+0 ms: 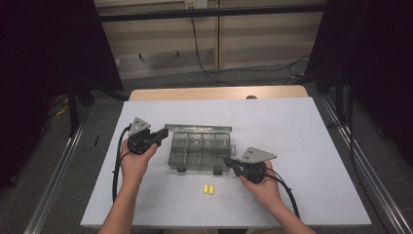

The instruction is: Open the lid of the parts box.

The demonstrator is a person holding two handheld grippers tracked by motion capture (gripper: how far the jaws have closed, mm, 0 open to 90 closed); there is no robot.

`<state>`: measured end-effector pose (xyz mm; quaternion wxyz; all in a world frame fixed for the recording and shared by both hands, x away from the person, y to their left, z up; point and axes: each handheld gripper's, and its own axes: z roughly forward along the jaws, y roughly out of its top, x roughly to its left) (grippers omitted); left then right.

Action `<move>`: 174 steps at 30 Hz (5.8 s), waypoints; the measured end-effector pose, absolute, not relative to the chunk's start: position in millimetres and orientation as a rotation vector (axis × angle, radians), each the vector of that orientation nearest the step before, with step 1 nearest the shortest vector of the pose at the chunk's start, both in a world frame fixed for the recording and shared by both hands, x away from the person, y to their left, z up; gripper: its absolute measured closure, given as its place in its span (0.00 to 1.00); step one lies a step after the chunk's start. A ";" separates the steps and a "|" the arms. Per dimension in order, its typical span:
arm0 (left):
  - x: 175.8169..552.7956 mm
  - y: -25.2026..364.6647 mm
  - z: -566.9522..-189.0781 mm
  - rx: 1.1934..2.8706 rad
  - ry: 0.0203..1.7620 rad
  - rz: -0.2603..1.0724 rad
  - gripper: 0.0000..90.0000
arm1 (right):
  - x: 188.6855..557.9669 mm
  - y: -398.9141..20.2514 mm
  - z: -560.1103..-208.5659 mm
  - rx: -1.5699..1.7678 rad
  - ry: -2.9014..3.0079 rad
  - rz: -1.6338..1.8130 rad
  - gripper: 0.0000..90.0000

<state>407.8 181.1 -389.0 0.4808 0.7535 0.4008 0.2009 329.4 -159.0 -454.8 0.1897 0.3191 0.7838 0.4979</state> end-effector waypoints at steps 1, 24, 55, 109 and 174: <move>408.3 180.6 -389.1 1.829 0.981 0.486 0.98 | 329.4 -159.0 -454.8 0.896 2.203 1.398 1.00; 428.9 176.1 -380.5 1.809 1.027 0.469 0.97 | 330.3 -159.5 -453.9 0.889 2.219 1.394 1.00; 450.6 168.0 -388.7 1.820 1.077 0.441 0.97 | 330.3 -159.5 -453.9 0.891 2.218 1.396 1.00; 465.4 153.7 -394.5 1.910 1.046 0.406 0.97 | 330.8 -162.9 -453.8 0.841 2.226 1.401 1.00; 355.9 167.7 -412.2 1.843 0.838 0.259 0.13 | 298.3 -224.3 -436.2 1.055 2.021 1.513 0.19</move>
